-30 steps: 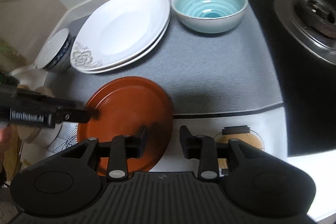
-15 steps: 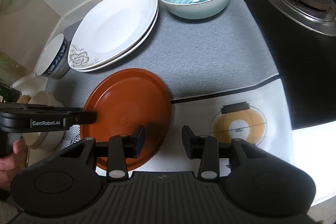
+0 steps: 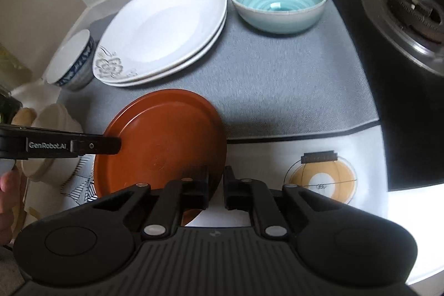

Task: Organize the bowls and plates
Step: 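Lift the brown plate with the right gripper and lower it onto the white plates, then open the right gripper to release the brown plate, then move the right gripper to the rim of the white blue-rimmed bowl, then close the right gripper on the white bowl rim, then lift the white bowl with the right gripper over the light-blue bowl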

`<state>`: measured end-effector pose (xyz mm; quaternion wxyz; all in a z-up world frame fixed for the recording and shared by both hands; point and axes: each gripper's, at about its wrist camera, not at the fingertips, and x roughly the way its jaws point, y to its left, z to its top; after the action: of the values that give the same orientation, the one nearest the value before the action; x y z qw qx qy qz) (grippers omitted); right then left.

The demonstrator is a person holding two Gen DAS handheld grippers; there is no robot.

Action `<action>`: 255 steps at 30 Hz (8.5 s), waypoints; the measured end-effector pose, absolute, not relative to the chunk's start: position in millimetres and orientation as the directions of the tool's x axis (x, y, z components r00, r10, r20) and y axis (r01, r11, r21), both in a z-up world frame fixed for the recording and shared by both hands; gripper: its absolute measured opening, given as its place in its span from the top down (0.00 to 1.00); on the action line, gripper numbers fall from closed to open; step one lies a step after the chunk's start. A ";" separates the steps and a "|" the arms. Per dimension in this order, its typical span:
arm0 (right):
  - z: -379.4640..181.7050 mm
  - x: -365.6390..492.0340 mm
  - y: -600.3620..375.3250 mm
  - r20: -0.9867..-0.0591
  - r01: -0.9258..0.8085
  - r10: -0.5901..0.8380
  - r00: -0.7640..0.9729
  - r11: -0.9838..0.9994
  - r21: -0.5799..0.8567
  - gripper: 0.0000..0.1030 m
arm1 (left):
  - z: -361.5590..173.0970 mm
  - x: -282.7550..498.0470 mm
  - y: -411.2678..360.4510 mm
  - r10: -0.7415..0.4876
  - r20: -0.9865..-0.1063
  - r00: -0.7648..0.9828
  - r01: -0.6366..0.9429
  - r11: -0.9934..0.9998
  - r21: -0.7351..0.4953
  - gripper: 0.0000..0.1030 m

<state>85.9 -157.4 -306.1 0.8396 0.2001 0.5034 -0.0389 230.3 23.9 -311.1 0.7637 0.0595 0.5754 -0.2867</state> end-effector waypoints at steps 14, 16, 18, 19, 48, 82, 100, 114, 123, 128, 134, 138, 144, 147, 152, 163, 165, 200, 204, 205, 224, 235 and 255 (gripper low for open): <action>-244.5 80.1 -155.8 -0.829 0.302 0.043 0.557 0.919 0.252 0.89 | -247.2 226.5 24.3 -0.424 -0.878 0.223 0.553 0.797 -0.244 0.87; -235.4 82.3 -153.2 -0.823 0.301 0.030 0.567 0.923 0.241 0.89 | -241.4 230.9 25.2 -0.433 -0.873 0.225 0.553 0.794 -0.252 0.87; -227.4 84.3 -150.9 -0.814 0.305 0.022 0.581 0.921 0.242 0.88 | -235.2 235.8 29.0 -0.449 -0.864 0.228 0.550 0.791 -0.266 0.87; -223.7 86.6 -149.6 -0.810 0.306 0.020 0.586 0.920 0.245 0.86 | -231.2 238.7 30.4 -0.460 -0.858 0.229 0.551 0.787 -0.276 0.87; -193.8 176.5 -149.8 -0.707 0.193 0.086 0.702 0.933 0.305 0.89 | -217.6 335.3 41.4 -0.438 -0.849 0.294 0.385 0.868 -0.314 0.87; -280.4 254.3 -182.6 -0.797 0.185 0.103 0.595 0.947 0.261 0.88 | -281.4 377.7 -16.7 -0.267 -0.883 0.386 0.390 0.915 -0.106 0.87; -300.6 261.1 -188.3 -0.818 0.204 0.080 0.570 0.950 0.235 0.89 | -302.7 374.7 -29.2 -0.238 -0.890 0.390 0.405 0.912 -0.066 0.92; -287.7 242.4 -191.7 -0.802 0.224 0.099 0.589 0.934 0.279 0.62 | -291.8 355.5 -16.9 -0.315 -0.880 0.355 0.424 0.893 -0.149 0.50; -259.9 217.5 -165.0 -0.777 0.162 0.110 0.620 0.951 0.264 0.40 | -254.9 326.9 13.0 -0.367 -0.841 0.397 0.421 0.887 -0.189 0.32; -251.9 203.0 -139.7 -0.771 0.108 0.128 0.623 0.963 0.248 0.27 | -242.7 311.6 43.5 -0.359 -0.833 0.421 0.433 0.886 -0.163 0.30; -239.8 191.3 -109.6 -0.759 0.050 0.162 0.630 0.967 0.248 0.19 | -233.7 303.6 90.9 -0.316 -0.831 0.458 0.360 0.921 -0.152 0.26; -231.8 191.3 -92.2 -0.761 0.020 0.150 0.631 0.978 0.209 0.18 | -233.0 303.2 120.6 -0.284 -0.838 0.466 0.305 0.941 -0.149 0.26; -225.2 197.0 -77.6 -0.760 -0.001 0.157 0.630 0.980 0.201 0.18 | -243.8 313.9 160.4 -0.280 -0.843 0.459 0.219 0.955 -0.198 0.26; -221.6 201.3 -67.6 -0.756 -0.016 0.158 0.635 0.981 0.192 0.18 | -250.3 321.4 174.1 -0.291 -0.841 0.456 0.190 0.955 -0.228 0.27; -221.4 214.8 -58.3 -0.750 -0.008 0.157 0.642 0.980 0.198 0.19 | -253.0 332.2 192.5 -0.338 -0.819 0.463 0.161 0.941 -0.297 0.29; -210.6 253.8 -29.6 -0.707 -0.045 0.191 0.680 0.974 0.220 0.30 | -267.4 350.4 203.1 -0.370 -0.815 0.446 0.127 0.927 -0.352 0.53; -206.5 259.7 -29.3 -0.695 -0.052 0.206 0.689 0.970 0.236 0.33 | -268.8 350.9 202.1 -0.377 -0.812 0.446 0.139 0.925 -0.353 0.57; -276.9 306.8 12.6 -0.846 -0.161 0.215 0.487 0.975 0.155 0.82 | -287.2 348.3 201.1 -0.408 -0.829 0.383 0.183 0.913 -0.364 0.86; -275.7 294.4 20.2 -0.848 -0.184 0.237 0.474 0.969 0.167 0.82 | -288.1 341.8 210.6 -0.410 -0.840 0.356 0.171 0.912 -0.373 0.86; -276.3 292.4 21.0 -0.849 -0.188 0.242 0.471 0.967 0.172 0.82 | -289.4 341.0 212.2 -0.413 -0.839 0.354 0.175 0.910 -0.375 0.87; -295.6 304.8 17.6 -0.848 -0.159 0.266 0.458 0.963 0.216 0.81 | -305.5 349.5 199.2 -0.375 -0.863 0.338 0.179 0.926 -0.332 0.83; -276.3 296.2 4.5 -0.811 -0.166 0.317 0.492 0.949 0.270 0.82 | -277.0 340.3 184.4 -0.311 -0.874 0.373 0.169 0.949 -0.265 0.83; -219.8 231.5 -90.3 -0.726 -0.032 0.257 0.638 0.951 0.309 0.82 | -219.2 309.0 90.0 -0.321 -0.870 0.375 0.321 0.925 -0.203 0.83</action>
<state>231.5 -90.3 -219.8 0.8949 0.1347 0.4178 0.0808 309.0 90.0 -219.2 0.8291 0.0001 0.5245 -0.1937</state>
